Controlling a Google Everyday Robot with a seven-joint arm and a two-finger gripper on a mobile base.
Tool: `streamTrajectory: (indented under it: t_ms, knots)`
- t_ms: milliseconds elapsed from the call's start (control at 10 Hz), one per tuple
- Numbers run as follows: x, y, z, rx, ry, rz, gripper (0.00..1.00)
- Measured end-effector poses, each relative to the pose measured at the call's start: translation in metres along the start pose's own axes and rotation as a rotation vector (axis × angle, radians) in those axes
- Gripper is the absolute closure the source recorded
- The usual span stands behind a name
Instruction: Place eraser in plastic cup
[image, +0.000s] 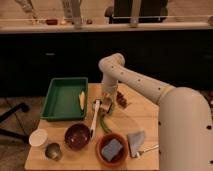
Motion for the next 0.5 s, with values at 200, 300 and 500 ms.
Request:
streamTrajectory:
  t_ms: [200, 300, 500]
  knots:
    - [0.0044, 0.0024, 0.0034, 0.005, -0.011, 0.016, 0.97]
    - [0.0066, 0.0022, 0.0058, 0.007, -0.019, 0.028, 0.88]
    - [0.0090, 0.0016, 0.0081, 0.011, -0.034, 0.051, 0.69]
